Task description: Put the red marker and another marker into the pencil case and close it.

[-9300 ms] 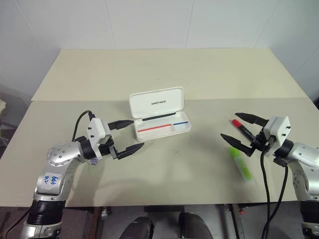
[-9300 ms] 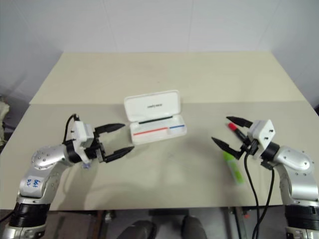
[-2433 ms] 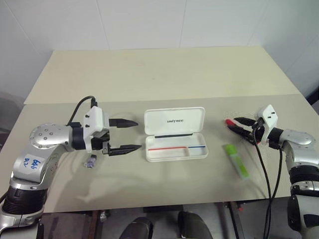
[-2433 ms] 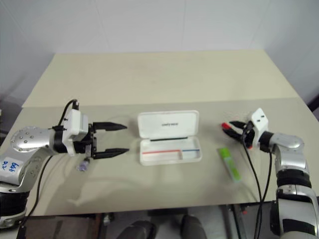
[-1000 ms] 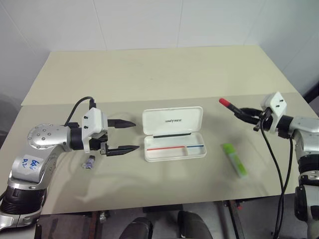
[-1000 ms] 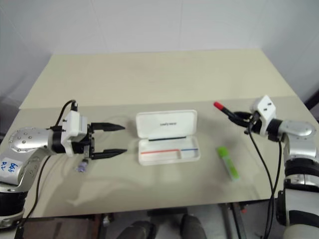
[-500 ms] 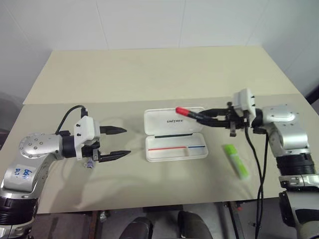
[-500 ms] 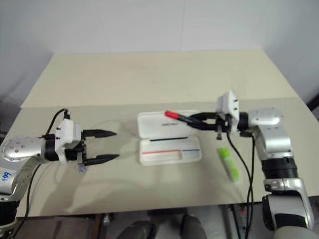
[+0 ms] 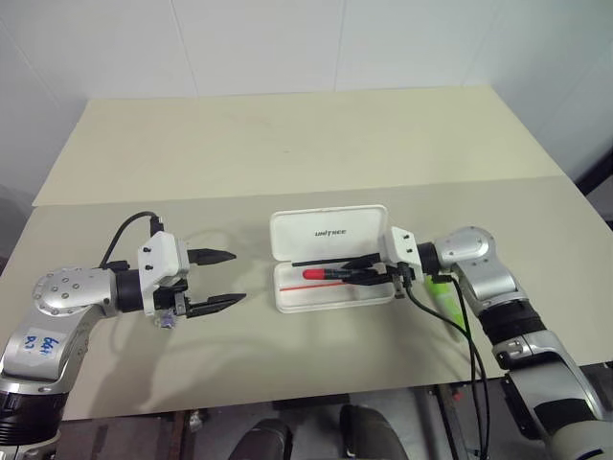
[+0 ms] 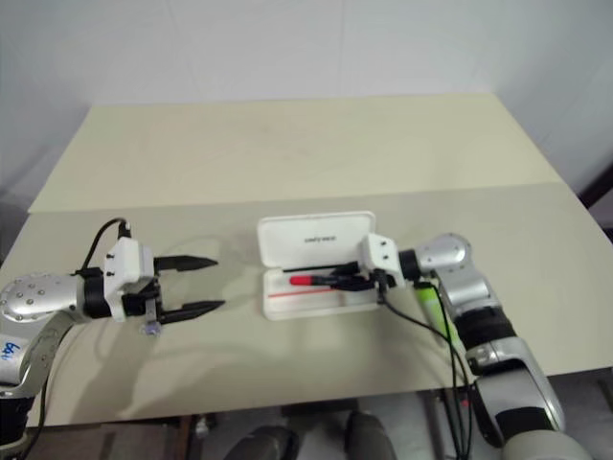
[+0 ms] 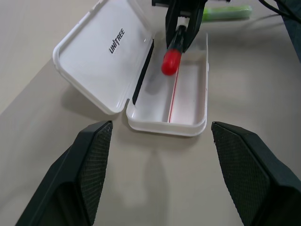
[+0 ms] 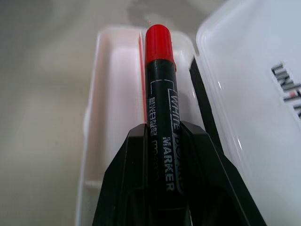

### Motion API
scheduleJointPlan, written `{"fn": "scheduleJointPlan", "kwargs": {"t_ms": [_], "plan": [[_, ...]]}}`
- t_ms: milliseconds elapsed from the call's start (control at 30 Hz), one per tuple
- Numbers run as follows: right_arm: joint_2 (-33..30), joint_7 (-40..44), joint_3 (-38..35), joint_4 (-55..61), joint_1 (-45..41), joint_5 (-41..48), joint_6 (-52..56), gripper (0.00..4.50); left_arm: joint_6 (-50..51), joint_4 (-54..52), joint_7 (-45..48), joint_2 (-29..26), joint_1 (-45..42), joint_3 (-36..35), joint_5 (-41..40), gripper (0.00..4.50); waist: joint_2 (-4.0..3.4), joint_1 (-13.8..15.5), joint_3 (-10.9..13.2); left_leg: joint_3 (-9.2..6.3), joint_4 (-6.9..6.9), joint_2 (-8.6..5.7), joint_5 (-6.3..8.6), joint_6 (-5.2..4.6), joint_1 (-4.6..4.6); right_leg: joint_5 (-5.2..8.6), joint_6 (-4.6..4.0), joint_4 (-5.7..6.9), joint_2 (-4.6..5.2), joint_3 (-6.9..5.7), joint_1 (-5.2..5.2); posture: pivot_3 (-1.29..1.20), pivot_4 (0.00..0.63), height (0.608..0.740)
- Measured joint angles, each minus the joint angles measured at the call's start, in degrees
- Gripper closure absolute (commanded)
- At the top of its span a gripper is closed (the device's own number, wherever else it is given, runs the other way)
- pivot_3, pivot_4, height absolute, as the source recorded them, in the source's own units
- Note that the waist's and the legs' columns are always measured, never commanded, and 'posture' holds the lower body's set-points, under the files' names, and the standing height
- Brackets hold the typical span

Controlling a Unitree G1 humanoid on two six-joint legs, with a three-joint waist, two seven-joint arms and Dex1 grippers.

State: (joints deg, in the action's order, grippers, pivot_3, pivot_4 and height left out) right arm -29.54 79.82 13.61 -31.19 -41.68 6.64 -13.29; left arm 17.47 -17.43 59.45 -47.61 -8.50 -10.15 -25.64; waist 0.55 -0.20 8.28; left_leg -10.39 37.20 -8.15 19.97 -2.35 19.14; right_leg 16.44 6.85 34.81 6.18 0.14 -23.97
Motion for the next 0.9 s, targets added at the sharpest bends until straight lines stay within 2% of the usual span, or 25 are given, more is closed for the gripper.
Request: {"fn": "scheduleJointPlan", "kwargs": {"t_ms": [200, 433, 567, 767, 900], "plan": [[1.2, -1.1, 0.6, -4.0, -2.2, -2.9, -4.1, 3.91, 0.1, -0.6, -0.7, 0.3, 0.0, 0.1, 0.0, 0.91, 0.01, 0.0, 0.0, 0.01, 0.01, 0.10, 0.04, 0.07, 0.00, -0.01, -0.02, 0.07, -0.18, 0.03, -0.05, 0.00, 0.150, 0.740], [1.3, -1.8, 0.0, -4.7, -2.4, -2.9, -4.2, 1.45, 0.2, -1.7, -1.3, 0.7, 0.0, 0.4, 0.0, 0.91, 0.00, 0.1, 0.0, -0.02, 0.00, 0.17, 0.06, 0.09, 0.00, -0.09, -0.15, 0.16, -0.44, 0.10, -0.13, 0.00, 0.150, 0.740], [2.1, -1.1, -0.2, -0.7, -1.5, -0.6, -1.8, 0.02, 0.3, -2.0, -1.5, 0.9, 0.0, 0.7, 0.0, 0.91, 0.00, -0.1, 0.0, -0.01, 0.00, 0.29, 0.14, 0.14, 0.02, -0.09, -0.15, 0.21, -0.42, 0.08, -0.22, 0.00, 0.150, 0.740], [1.3, 2.4, -1.6, 13.0, 2.7, 9.5, 10.7, 0.02, 0.6, -2.1, -1.8, 1.2, 0.1, 1.3, -0.1, 0.91, 0.00, 0.1, 0.0, 0.00, 0.01, 0.34, 0.17, 0.17, 0.09, -0.11, -0.20, 0.31, -0.42, 0.09, -0.35, 0.00, 0.150, 0.740], [0.5, 2.2, -4.7, 16.9, 4.0, 13.1, 13.4, 0.02, 0.7, -2.1, -1.8, 1.9, 0.1, 2.3, -0.1, 0.91, 0.00, 0.2, 0.0, 0.03, 0.07, 0.33, 0.20, 0.13, 0.09, -0.22, -0.37, 0.26, -0.45, 0.11, -0.31, 0.00, 0.150, 0.740]]}}
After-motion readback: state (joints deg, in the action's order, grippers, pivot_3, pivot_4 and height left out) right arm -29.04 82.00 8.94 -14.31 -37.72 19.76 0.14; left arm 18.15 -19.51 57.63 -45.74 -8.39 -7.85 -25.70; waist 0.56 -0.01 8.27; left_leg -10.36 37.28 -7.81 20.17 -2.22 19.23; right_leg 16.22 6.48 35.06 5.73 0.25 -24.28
